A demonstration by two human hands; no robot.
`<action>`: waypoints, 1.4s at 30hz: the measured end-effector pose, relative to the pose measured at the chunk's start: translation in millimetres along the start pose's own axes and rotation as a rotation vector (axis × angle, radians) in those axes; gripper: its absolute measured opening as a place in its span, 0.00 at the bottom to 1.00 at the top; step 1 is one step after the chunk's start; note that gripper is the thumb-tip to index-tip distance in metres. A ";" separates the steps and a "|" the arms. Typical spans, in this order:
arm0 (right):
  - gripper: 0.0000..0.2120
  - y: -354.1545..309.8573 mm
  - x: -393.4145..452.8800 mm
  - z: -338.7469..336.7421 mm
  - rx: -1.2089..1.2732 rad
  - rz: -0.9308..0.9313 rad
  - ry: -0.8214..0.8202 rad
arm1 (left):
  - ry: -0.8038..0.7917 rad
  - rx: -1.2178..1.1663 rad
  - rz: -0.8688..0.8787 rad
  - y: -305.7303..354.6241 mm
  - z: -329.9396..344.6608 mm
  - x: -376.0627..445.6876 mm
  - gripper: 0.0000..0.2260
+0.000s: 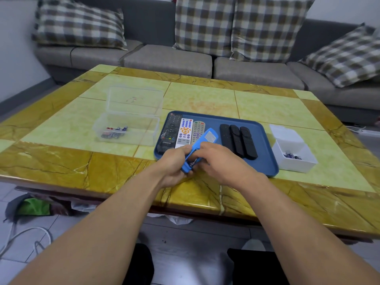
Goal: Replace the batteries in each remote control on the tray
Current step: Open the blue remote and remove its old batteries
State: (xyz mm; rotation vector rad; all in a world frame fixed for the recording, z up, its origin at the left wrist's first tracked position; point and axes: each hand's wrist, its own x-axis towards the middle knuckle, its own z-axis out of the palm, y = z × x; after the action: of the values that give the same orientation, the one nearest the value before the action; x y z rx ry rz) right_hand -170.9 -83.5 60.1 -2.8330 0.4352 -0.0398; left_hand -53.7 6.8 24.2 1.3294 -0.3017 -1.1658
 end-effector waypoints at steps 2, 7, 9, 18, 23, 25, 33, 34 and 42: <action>0.08 2.4 1.2 -0.9 0.104 -0.006 0.107 | -0.009 0.037 0.024 0.1 0.0 -3.0 0.16; 0.06 -3.0 13.0 2.6 0.214 -0.012 0.147 | 0.054 -0.100 0.094 5.8 -1.8 -8.6 0.16; 0.07 -7.5 22.8 12.1 0.267 0.002 0.168 | 0.143 -0.177 0.141 2.2 0.3 -5.9 0.16; 0.05 0.5 34.3 30.9 0.496 0.143 0.372 | 0.169 -0.256 0.203 -10.2 4.1 3.9 0.15; 0.09 2.4 36.4 30.5 0.532 0.191 0.378 | 0.149 -0.235 0.178 -8.3 2.0 0.9 0.16; 0.09 3.4 35.4 30.3 0.545 0.191 0.399 | 0.148 -0.212 0.178 -9.0 0.8 2.0 0.16; 0.05 -0.8 35.0 26.6 0.646 0.243 0.505 | 0.217 -0.145 0.209 -7.1 -3.2 -1.5 0.16; 0.04 -2.8 36.6 25.8 0.665 0.241 0.524 | 0.243 -0.157 0.229 -5.5 -4.2 -2.0 0.15; 0.13 -44.3 89.8 17.0 0.928 0.261 0.531 | 0.739 -0.334 0.503 21.7 -35.7 -5.2 0.12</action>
State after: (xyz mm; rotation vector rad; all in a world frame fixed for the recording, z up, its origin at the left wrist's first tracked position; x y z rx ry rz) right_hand -71.2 -65.1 54.6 -1.8092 0.6685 -0.7405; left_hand -18.6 27.9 34.5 1.1994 0.0992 -0.2455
